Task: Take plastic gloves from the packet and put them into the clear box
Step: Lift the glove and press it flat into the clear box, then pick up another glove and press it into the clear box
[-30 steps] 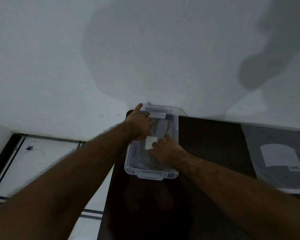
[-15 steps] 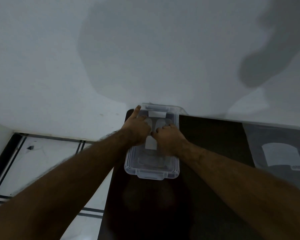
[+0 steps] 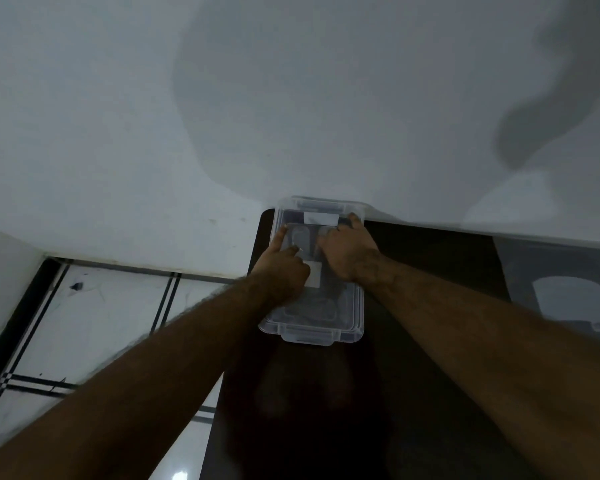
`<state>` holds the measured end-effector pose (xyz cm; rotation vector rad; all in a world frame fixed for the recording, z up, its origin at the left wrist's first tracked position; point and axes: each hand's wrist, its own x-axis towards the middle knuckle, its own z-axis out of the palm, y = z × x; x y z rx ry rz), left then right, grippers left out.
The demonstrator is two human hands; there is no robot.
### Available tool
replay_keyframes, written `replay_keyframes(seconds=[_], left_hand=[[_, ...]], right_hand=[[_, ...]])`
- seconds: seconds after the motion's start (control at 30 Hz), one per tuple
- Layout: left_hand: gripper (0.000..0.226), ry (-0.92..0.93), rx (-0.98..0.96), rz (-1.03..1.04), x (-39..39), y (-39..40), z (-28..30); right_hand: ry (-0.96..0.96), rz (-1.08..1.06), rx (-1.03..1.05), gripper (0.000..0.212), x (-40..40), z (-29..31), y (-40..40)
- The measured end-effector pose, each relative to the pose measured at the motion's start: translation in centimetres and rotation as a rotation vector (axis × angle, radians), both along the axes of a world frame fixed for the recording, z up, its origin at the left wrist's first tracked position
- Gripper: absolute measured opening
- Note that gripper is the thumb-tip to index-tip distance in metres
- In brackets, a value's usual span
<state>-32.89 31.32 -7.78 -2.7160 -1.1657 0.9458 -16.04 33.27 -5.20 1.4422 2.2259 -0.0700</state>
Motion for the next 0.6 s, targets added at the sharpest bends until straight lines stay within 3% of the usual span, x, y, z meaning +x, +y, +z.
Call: replay_keyframes(seconds=[0.2, 0.43, 0.6], left_hand=[[0.042, -0.085, -0.004, 0.099, 1.0, -1.8, 2.7], [0.041, -0.292, 0.004, 0.197, 6.1, -11.8, 8.5], [0.014, -0.554, -0.066, 0.182, 12.1, -21.0, 8.5]], right_hand=[[0.139, 0.029, 0.099, 0.045, 2.7, 1.9, -3.4], [0.513, 0.004, 0.335, 0.041, 11.4, 3.8, -15.3], [0.554, -0.049, 0.284, 0.036, 20.2, 2.6, -27.6]])
